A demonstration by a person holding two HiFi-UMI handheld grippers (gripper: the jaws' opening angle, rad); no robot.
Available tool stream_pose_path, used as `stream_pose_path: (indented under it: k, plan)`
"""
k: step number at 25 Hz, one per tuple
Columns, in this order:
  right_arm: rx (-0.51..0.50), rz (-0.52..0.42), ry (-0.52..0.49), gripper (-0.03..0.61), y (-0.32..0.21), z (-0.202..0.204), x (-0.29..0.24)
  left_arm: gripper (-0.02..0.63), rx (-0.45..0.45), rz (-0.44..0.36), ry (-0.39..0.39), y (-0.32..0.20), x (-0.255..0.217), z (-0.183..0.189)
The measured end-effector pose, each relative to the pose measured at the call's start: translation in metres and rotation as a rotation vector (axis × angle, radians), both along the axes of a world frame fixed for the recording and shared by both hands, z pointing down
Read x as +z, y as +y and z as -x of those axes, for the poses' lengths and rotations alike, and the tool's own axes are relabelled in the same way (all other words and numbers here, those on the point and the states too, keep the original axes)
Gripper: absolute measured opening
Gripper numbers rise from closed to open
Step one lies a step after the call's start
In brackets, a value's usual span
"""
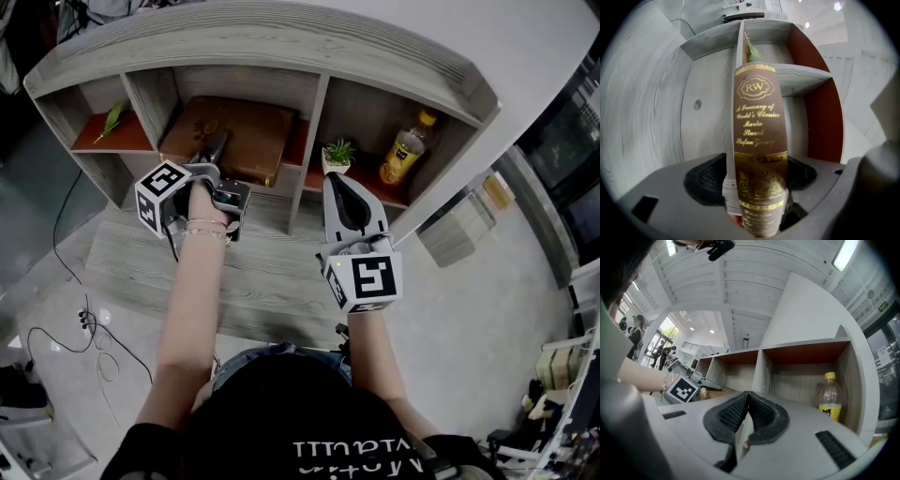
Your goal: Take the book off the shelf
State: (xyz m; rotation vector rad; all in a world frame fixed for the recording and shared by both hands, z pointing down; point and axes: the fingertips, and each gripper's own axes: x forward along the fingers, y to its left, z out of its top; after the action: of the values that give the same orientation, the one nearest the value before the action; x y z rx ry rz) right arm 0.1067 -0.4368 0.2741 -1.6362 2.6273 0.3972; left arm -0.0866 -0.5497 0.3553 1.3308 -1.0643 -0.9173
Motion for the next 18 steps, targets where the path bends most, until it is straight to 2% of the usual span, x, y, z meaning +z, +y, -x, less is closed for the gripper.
stream_pose_path:
  k: [9,18]
  plan:
    - [0.003,-0.006,0.006,0.015,0.027,0.005,0.000,0.267,0.005,-0.021,0.023,0.025,-0.006,0.004]
    - [-0.001,-0.004,0.013,0.015,0.040,0.016,-0.001,0.263,0.028,-0.016,0.034,0.042,-0.002,0.006]
